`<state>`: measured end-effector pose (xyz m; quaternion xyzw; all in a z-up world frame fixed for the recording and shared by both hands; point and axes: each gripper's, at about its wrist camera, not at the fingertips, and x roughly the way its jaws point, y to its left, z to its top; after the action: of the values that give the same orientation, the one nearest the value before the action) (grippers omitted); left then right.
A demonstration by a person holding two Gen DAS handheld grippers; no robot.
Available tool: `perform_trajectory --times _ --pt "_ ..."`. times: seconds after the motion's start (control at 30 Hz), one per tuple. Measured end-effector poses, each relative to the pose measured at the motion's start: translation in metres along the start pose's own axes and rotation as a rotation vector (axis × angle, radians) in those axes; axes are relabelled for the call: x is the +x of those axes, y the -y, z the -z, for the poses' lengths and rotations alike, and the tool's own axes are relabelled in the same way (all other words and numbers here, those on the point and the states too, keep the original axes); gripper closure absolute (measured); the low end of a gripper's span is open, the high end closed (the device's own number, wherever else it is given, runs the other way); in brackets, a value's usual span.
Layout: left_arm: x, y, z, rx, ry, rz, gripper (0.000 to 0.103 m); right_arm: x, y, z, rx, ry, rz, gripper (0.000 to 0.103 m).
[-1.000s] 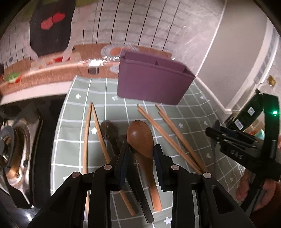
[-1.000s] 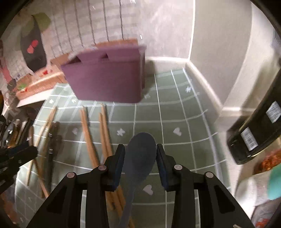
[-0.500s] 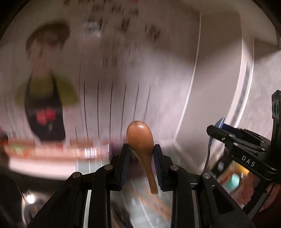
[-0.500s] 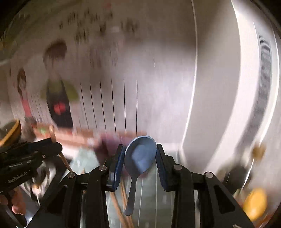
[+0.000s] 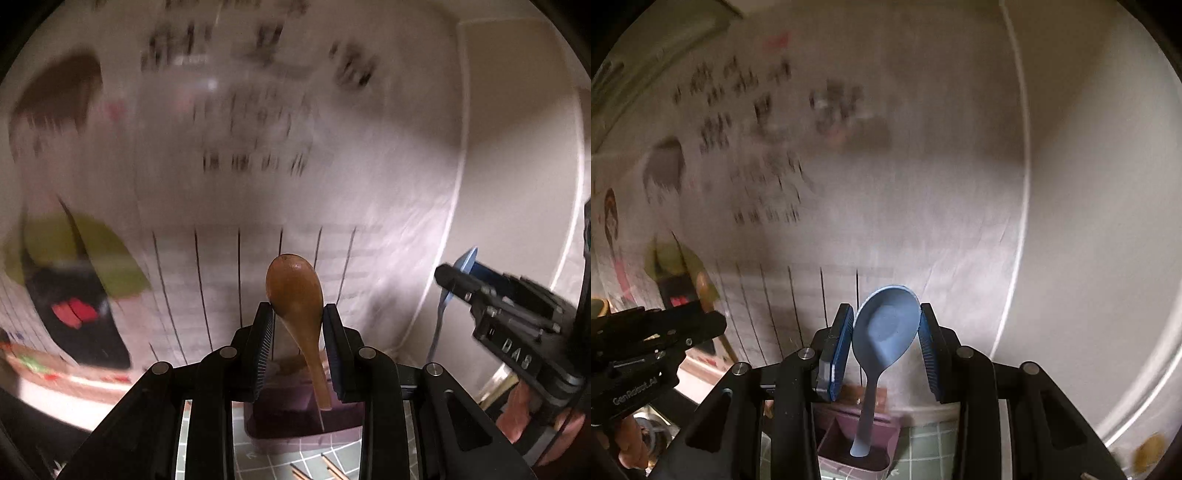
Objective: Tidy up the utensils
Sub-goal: 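Lift both spoons over the purple holder and release them inside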
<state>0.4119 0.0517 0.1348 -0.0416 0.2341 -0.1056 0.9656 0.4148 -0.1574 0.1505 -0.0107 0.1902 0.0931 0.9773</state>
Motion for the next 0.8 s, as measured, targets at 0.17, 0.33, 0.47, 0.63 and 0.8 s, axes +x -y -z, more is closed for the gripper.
perform_trajectory --times 0.17,0.33,0.47,0.63,0.8 --pt "0.053 -0.011 0.028 -0.007 -0.086 -0.029 0.074 0.054 -0.001 0.04 0.011 -0.099 -0.024 0.07" --pt "0.086 -0.02 0.051 -0.019 -0.151 -0.028 0.074 0.084 -0.001 0.063 0.007 -0.15 -0.028 0.07" --pt "0.1 -0.021 0.065 -0.053 -0.193 -0.021 0.074 0.097 0.0 0.081 0.015 -0.188 -0.048 0.07" --pt "0.114 -0.016 0.078 -0.075 -0.236 0.022 0.074 0.107 0.002 0.101 0.042 -0.254 -0.082 0.068" --pt "0.112 -0.008 0.077 -0.104 -0.24 0.061 0.072 0.1 0.007 0.105 0.038 -0.27 -0.079 0.061"
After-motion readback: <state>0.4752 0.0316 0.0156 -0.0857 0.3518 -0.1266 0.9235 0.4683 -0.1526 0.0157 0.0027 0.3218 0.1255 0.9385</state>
